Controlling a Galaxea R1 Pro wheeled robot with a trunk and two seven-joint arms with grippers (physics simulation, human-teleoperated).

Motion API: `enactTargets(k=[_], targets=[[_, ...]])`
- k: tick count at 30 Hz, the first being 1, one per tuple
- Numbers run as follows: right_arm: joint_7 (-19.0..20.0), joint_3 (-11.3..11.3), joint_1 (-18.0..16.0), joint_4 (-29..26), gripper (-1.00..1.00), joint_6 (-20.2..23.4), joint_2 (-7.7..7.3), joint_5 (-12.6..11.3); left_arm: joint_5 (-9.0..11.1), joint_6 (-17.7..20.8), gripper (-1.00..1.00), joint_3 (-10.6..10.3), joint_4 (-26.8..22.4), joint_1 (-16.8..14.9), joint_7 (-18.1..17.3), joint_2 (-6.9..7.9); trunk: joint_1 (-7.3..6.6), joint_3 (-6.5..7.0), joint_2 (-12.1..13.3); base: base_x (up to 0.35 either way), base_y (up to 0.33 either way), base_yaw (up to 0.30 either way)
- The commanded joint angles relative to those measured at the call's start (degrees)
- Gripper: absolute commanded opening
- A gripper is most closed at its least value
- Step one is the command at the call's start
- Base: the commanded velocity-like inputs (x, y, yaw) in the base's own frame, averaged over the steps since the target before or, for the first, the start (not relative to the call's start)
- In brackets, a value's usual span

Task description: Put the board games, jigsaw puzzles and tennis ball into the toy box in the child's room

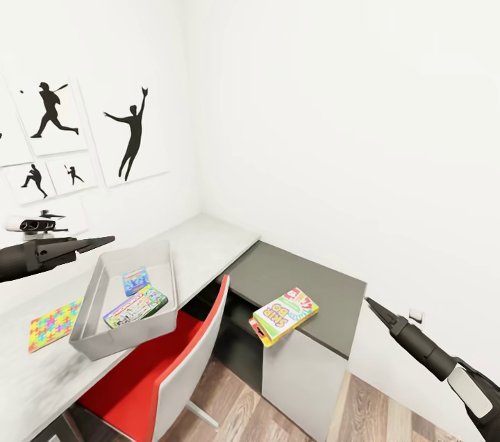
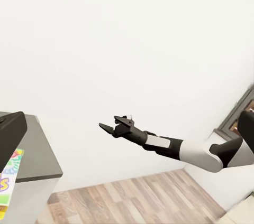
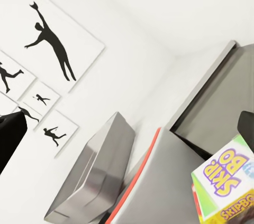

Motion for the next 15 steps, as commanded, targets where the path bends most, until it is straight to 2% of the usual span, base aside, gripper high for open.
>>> enactTargets(k=[1,7,11,15], targets=[[0.1,0.0,0.0,0.0,1.0,0.6,0.02,-0.4,0.0,0.6,1.0,0.0,0.0,0.0,-0.2,0.02,0.01,0.02,0.0,-0.107,0.0,-0.13],[0.2,0.0,0.0,0.0,1.0,0.6,-0.01,-0.4,0.0,0.6,1.0,0.0,0.0,0.0,-0.2,-0.05,0.01,0.39,0.0,-0.129,0.0,-0.173],[0.2,0.0,0.0,0.0,1.0,0.6,-0.03,-0.4,0.0,0.6,1.0,0.0,0.0,0.0,-0.2,-0.03,0.01,0.66,0.0,-0.043,-0.014,-0.196],[0.2,0.0,0.0,0.1,1.0,0.6,0.03,-0.4,0.0,0.6,1.0,0.0,0.0,-0.1,-0.2,0.01,0.01,0.94,0.0,-0.011,-0.121,-0.199]])
